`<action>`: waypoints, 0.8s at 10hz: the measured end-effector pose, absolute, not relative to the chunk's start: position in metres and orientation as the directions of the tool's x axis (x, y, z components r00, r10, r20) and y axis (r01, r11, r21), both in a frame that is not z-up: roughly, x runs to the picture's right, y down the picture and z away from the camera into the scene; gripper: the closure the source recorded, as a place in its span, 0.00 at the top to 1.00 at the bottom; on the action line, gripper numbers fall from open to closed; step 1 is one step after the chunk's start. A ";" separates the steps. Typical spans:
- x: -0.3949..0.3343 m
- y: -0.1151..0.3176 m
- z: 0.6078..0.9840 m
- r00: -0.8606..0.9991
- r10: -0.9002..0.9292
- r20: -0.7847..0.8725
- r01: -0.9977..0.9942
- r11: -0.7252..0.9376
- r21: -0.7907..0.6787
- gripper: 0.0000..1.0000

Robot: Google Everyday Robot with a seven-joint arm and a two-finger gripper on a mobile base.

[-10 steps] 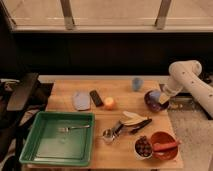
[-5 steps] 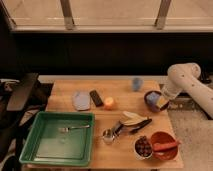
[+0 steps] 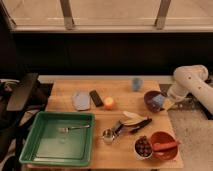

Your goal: Wipe purple bowl with sponge

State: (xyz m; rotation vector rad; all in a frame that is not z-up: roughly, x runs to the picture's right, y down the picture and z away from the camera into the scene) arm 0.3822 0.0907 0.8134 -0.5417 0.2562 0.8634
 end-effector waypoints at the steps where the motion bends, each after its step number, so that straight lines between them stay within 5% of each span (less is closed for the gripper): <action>1: 0.386 0.087 0.815 0.626 0.652 -0.428 -0.780 0.526 -0.339 0.00; 8: 0.355 0.074 0.840 0.656 0.649 -0.386 -0.754 0.538 -0.377 0.00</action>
